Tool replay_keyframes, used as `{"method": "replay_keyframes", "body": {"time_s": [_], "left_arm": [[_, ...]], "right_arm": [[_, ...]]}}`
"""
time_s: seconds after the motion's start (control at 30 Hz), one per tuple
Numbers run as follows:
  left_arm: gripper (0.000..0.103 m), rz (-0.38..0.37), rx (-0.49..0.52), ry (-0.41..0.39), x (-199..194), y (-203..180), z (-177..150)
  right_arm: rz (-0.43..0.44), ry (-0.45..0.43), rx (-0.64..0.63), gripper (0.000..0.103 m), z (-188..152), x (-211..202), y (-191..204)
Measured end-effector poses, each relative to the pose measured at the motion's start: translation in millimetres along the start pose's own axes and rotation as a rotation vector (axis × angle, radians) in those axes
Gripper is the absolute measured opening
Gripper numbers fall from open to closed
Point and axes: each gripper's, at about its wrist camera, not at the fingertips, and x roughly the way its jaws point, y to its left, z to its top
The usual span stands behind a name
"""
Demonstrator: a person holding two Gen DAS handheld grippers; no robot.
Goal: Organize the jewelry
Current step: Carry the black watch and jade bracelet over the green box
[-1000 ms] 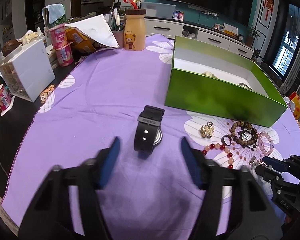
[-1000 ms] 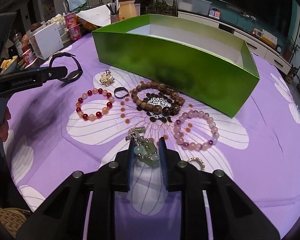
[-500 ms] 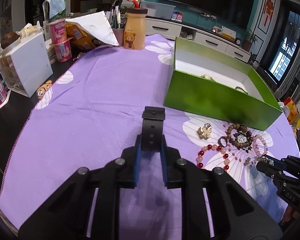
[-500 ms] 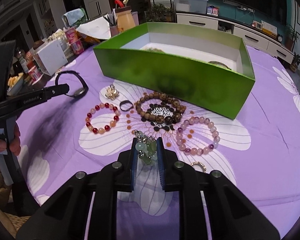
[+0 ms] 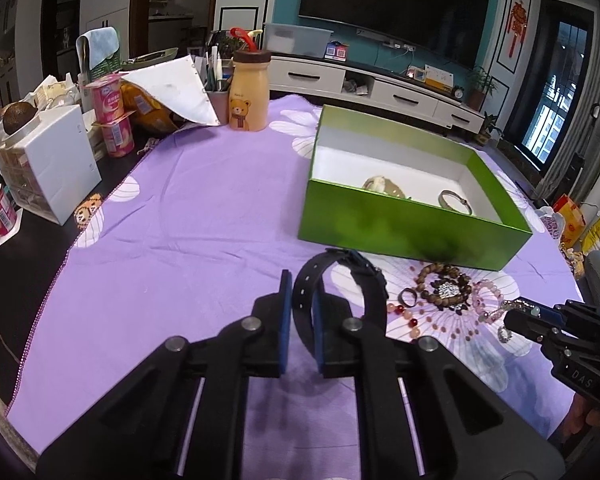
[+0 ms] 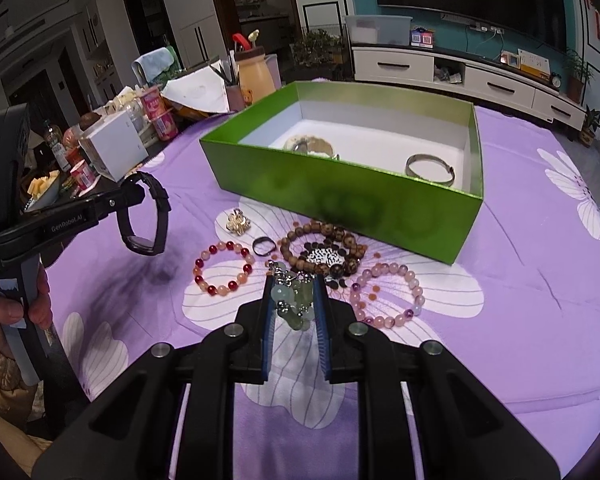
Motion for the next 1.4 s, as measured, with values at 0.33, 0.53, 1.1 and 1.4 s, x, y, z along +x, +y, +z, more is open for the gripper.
{"method": "replay_keyframes", "body": {"time_s": [0.33, 0.53, 1.1, 1.4], "left_arm": [[0.009, -0.008, 0.026, -0.022, -9.3, -9.8, 10.3], [0.009, -0.025, 0.057, -0.028, -8.0, -21.9, 21.7], [0.009, -0.066, 0.131, -0.087, 16.6, -65.7, 85.2], [0.009, -0.037, 0.131, -0.077, 48.5, -66.9, 117.3]], "right_arm": [[0.003, -0.052, 0.015, 0.018, 7.7, -16.2, -6.2], [-0.006, -0.095, 0.021, 0.018, 22.3, -25.2, -16.1], [-0.071, -0.188, 0.024, 0.018, 66.3, -28.4, -49.9], [-0.082, -0.181, 0.034, 0.018, 84.5, -11.1, -64.0]]}}
